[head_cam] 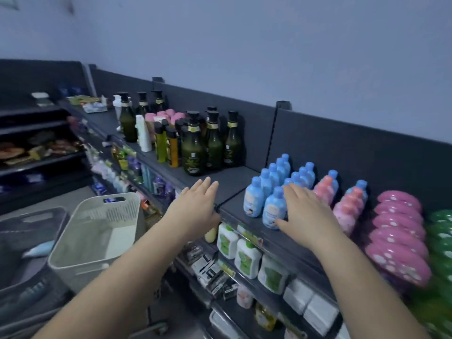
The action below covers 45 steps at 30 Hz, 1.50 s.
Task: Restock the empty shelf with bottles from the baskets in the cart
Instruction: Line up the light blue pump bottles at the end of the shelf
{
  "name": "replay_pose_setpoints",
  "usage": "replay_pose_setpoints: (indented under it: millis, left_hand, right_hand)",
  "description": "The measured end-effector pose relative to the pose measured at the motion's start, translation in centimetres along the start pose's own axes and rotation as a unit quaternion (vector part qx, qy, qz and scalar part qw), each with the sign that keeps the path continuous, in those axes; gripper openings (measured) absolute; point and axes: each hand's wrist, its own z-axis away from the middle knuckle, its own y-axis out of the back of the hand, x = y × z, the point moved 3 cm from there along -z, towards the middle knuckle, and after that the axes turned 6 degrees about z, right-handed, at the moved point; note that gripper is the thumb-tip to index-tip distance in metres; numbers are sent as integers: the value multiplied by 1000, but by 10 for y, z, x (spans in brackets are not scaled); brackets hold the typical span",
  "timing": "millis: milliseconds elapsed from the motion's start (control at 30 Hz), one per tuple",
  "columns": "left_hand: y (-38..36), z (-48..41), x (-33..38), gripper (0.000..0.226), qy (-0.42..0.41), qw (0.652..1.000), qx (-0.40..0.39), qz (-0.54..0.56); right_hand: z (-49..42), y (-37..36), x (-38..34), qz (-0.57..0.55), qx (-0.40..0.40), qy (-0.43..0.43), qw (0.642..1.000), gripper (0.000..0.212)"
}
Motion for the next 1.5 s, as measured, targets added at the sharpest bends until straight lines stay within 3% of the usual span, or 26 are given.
replay_pose_setpoints:
  millis: [233,433,833,1000,1233,1500]
  left_hand:
    - [10,38,-111,75,124,991,44,-7]
    - [9,79,-204,79,253,967,36,1]
    - [24,118,-366,78,442,891,99,15]
    - [16,122,-415,73,470,874,124,4]
    - [8,144,-457,69,501,860,96,34]
    - [-18,149,-549,77,473,878,47,59]
  right_hand:
    - [-55,-11,-115,-13,-25,124,992,84]
    - [-101,-23,-225,-44,-44,241,969,85]
    - [-195,-31,-439,-57,-7,450,891,73]
    - [-219,-36,-503,-55,-15,510,859,71]
    - [-229,-57,-579,-38,-30,568,821,67]
    - [-238,-98,-660,-23,-75,562,824,84]
